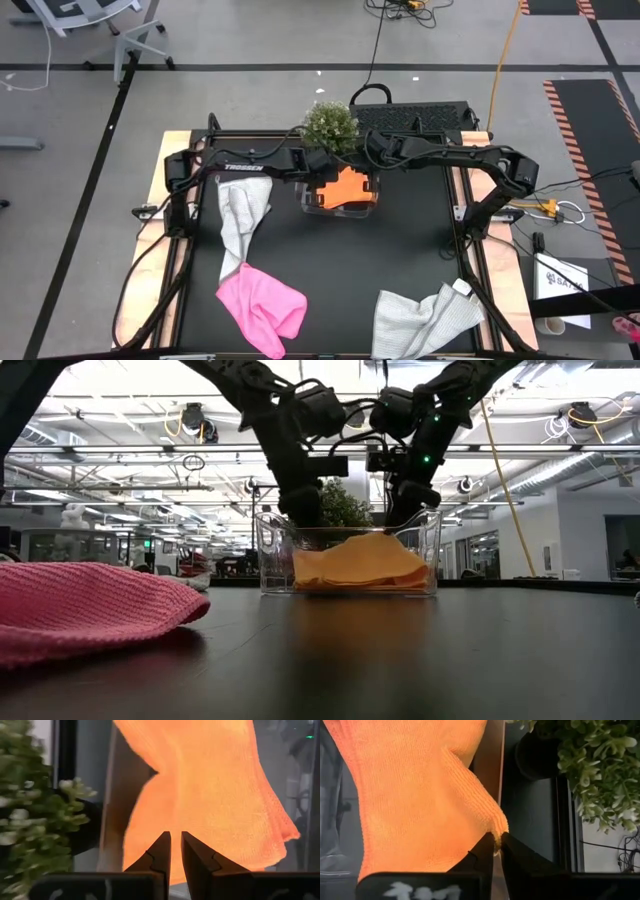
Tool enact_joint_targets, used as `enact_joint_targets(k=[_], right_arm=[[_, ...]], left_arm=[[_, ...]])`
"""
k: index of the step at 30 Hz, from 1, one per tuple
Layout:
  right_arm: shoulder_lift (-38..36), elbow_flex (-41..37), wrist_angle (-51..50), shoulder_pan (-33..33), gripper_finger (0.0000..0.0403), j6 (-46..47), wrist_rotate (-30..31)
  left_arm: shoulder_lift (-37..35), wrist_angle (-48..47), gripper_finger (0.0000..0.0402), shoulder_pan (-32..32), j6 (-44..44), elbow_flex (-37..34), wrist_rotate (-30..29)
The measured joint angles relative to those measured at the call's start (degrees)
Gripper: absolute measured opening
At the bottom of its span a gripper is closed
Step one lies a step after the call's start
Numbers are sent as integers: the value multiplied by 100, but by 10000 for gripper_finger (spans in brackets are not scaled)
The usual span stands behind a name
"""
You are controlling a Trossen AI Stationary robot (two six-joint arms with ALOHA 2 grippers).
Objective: Fold microfiber towels
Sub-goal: Put the orange microfiber towel into the transparent bin
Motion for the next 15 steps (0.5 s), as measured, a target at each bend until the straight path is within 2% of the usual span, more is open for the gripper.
enact_joint_targets(k=[10, 15], right_arm=[[2, 0, -57, 0, 25, -2, 0], [5, -1, -97, 0, 25, -4, 0]], left_arm=[[-57, -276, 50, -22, -246, 2, -72], [-57, -757, 93, -26, -553, 2, 50]])
